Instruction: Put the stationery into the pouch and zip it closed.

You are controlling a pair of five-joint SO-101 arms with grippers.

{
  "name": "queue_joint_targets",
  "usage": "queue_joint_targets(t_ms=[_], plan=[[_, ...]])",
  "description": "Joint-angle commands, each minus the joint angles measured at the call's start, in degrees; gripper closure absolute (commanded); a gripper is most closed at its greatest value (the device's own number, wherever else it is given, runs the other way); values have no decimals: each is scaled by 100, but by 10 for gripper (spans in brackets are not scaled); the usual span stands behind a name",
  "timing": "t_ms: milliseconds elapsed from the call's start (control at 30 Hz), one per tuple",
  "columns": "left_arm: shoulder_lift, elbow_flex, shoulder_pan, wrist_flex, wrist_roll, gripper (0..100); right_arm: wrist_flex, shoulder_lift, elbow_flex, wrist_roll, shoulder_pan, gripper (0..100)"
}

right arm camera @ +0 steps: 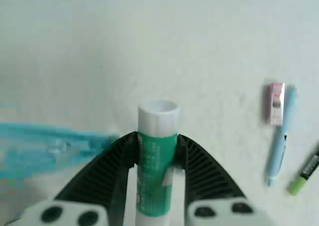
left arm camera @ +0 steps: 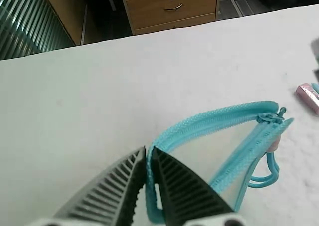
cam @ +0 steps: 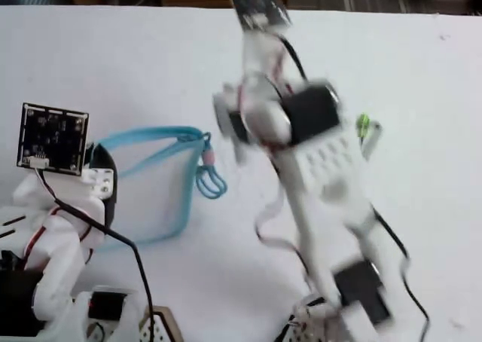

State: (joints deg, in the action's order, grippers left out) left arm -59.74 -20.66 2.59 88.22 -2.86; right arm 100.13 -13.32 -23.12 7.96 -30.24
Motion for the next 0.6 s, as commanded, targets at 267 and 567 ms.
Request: queue_joint_targets(t_ms=[267,567], plan=[[22,-246,-4,158,-44,976,-664,-6237,6435,-1292,-57,981],[22,-246,-22,149,-44,976,-4620,-8374,8404,-774,-505,981]])
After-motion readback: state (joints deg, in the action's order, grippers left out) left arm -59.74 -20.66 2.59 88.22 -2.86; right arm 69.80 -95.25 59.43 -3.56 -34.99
